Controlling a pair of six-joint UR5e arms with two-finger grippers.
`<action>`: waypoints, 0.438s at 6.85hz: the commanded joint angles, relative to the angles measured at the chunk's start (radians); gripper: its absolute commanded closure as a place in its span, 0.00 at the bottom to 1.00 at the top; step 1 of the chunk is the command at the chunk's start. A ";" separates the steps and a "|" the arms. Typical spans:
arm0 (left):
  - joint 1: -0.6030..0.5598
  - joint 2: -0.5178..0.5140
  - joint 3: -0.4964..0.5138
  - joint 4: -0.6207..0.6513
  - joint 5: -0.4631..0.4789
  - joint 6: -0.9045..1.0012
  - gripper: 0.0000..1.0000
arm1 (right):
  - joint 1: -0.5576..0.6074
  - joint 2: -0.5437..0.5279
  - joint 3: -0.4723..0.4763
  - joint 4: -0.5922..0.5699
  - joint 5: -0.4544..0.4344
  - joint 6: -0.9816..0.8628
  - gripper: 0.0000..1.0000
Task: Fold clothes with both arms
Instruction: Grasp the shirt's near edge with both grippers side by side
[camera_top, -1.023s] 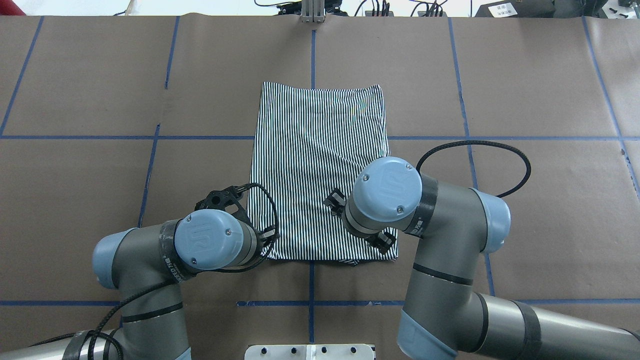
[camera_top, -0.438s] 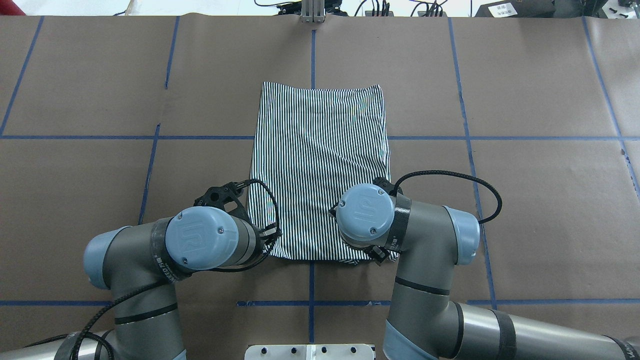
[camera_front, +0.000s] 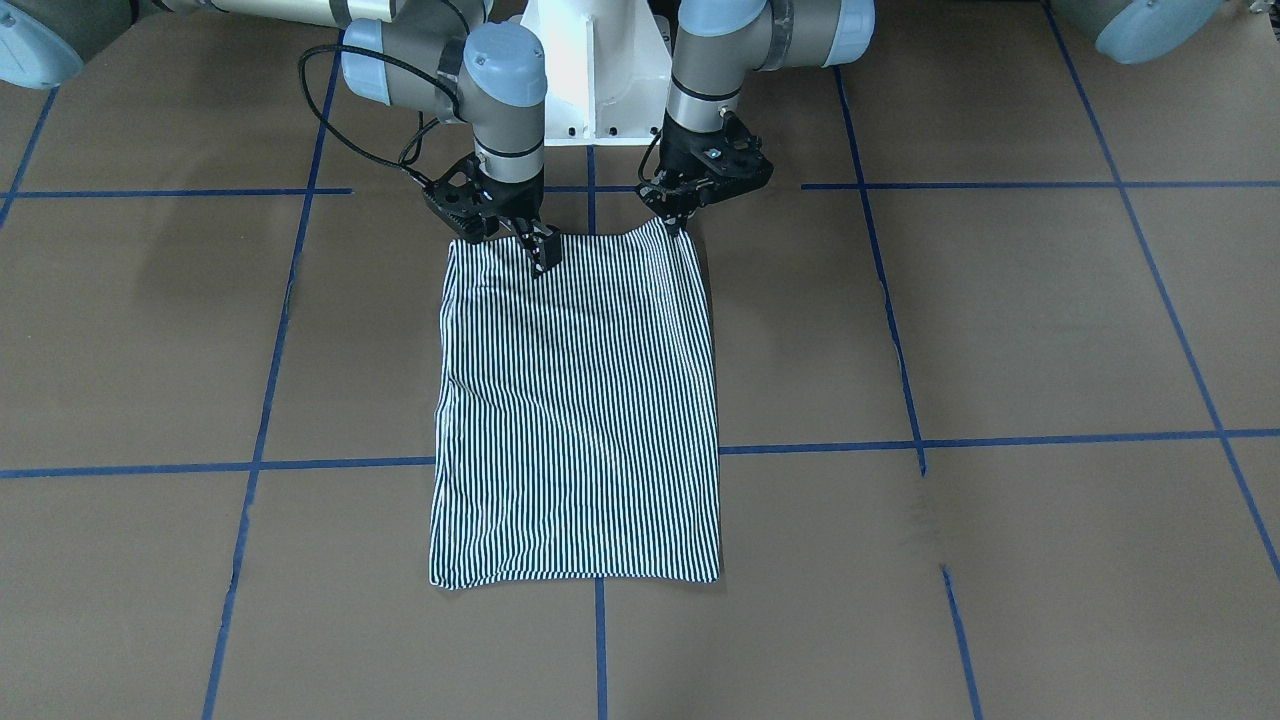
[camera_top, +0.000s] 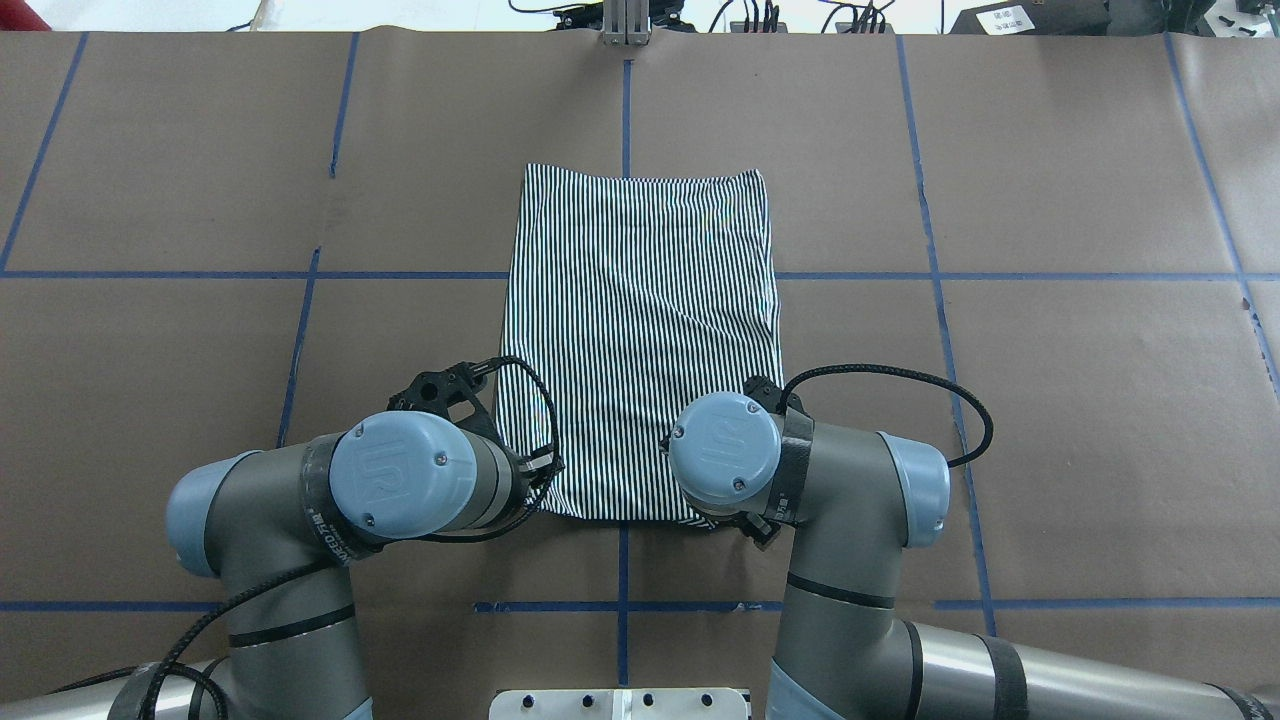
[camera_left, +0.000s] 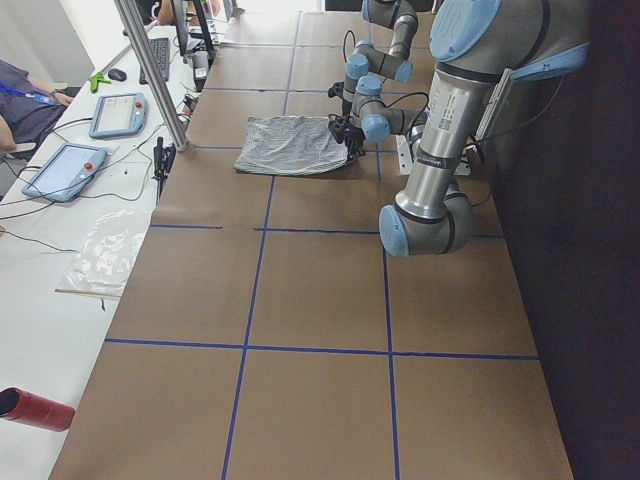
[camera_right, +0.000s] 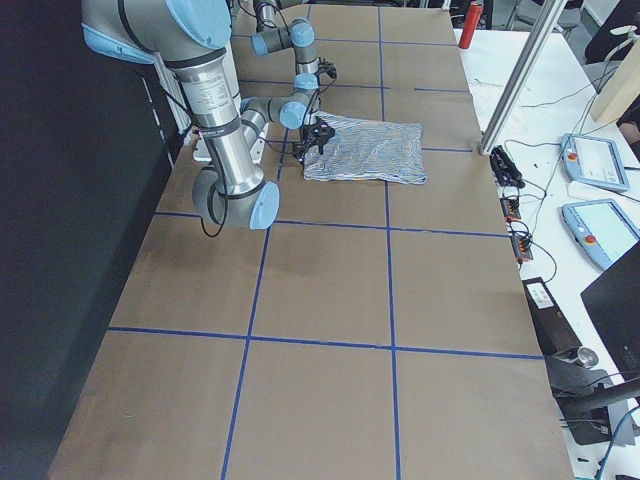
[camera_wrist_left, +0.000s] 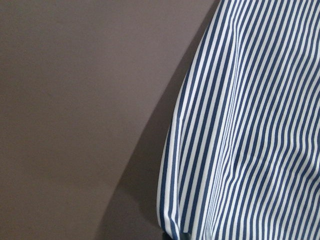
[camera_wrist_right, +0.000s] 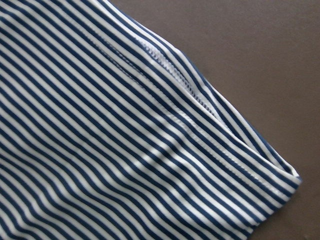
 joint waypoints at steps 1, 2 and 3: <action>-0.002 -0.001 0.000 -0.001 0.000 0.000 1.00 | -0.004 -0.001 -0.007 0.000 -0.003 0.000 0.04; -0.002 0.001 0.000 -0.001 0.000 0.000 1.00 | -0.003 0.004 -0.006 0.000 -0.001 -0.001 0.55; -0.002 0.001 0.000 -0.001 0.002 0.000 1.00 | -0.003 0.007 -0.006 0.000 -0.003 -0.007 0.92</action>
